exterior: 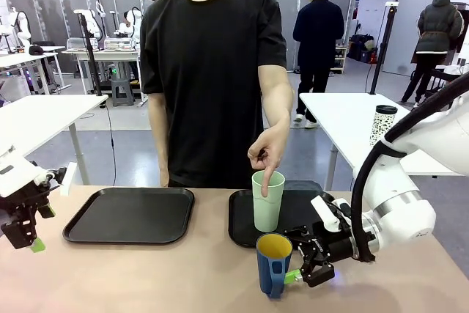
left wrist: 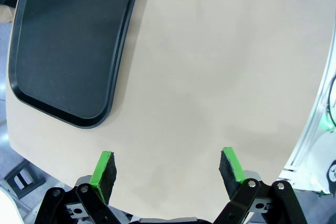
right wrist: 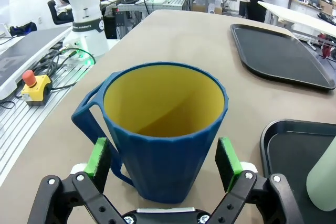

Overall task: Sort and store the cups by type.
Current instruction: Pick up the Handle plastic cup and place it into the empty Flat Tray.

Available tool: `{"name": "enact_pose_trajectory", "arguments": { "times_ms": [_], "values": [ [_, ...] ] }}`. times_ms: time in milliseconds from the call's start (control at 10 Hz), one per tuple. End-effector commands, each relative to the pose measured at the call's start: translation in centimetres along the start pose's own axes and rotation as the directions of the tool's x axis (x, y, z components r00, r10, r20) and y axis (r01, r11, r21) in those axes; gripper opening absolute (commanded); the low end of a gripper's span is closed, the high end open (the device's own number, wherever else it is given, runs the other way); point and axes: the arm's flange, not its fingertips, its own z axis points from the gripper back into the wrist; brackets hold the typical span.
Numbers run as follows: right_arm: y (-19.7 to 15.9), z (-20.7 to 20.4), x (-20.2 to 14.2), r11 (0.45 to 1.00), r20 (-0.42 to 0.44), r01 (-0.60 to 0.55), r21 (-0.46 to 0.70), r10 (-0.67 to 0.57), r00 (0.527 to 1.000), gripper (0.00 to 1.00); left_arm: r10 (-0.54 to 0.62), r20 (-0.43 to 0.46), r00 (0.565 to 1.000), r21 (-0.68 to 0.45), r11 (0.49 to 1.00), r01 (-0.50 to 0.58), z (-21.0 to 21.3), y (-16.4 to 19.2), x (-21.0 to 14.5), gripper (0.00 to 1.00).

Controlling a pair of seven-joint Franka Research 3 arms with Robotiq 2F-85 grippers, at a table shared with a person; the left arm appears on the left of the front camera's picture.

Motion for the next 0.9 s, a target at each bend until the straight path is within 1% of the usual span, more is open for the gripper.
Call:
{"name": "enact_pose_trajectory", "arguments": {
  "times_ms": [0,500,800],
  "values": [
    [-0.8,-1.0,0.0,1.0,0.025,-0.001,0.004,0.001,1.0,1.0,0.006,-0.019,1.0,0.013,1.0,-0.006,0.1,0.0,0.1,1.0],
    [-1.4,-2.5,-0.6,0.999,0.049,0.007,0.039,-0.009,0.999,1.0,0.006,-0.019,1.0,0.013,1.0,-0.006,0.1,0.0,0.1,1.0],
    [-1.4,-2.7,-0.6,0.999,0.06,0.001,0.052,-0.004,0.998,1.0,0.006,-0.019,1.0,0.013,1.0,-0.006,0.1,0.0,0.1,1.0]
  ]
}}
